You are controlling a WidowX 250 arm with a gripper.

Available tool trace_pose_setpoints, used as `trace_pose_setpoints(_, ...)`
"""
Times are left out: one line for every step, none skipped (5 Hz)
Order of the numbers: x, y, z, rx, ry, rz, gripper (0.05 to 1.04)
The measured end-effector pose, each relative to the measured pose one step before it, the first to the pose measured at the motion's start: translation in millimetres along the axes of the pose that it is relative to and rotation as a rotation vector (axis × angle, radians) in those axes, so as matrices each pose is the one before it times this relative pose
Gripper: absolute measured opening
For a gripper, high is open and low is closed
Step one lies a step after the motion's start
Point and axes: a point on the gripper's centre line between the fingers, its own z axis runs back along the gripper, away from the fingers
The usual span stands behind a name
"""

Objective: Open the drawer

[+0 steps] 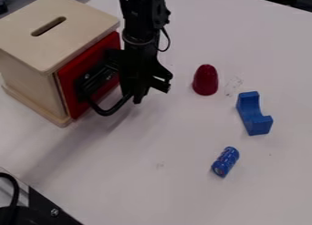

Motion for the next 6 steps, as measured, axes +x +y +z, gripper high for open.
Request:
trace_pose_setpoints(-0.15, -7.56, 0.15, -0.0108, -0.0029, -0.0177, 0.140)
trace_pose_setpoints(-0.56, -12.07, 0.66, -0.0161, -0.0036, -0.0225, 0.140)
trace_pose_setpoints(0.34, -13.46, 1.19, -0.0068, -0.0053, -0.0409, 0.121)
trace_pose_setpoints(0.05, -9.56, 0.80, -0.0056, -0.0024, -0.0272, 0.121)
trace_pose_setpoints(-0.16, -7.29, 0.62, -0.0017, -0.0007, -0.0167, 0.121)
trace_pose_setpoints(0.55, -4.78, -0.05, -0.0038, -0.0041, -0.0117, 0.120)
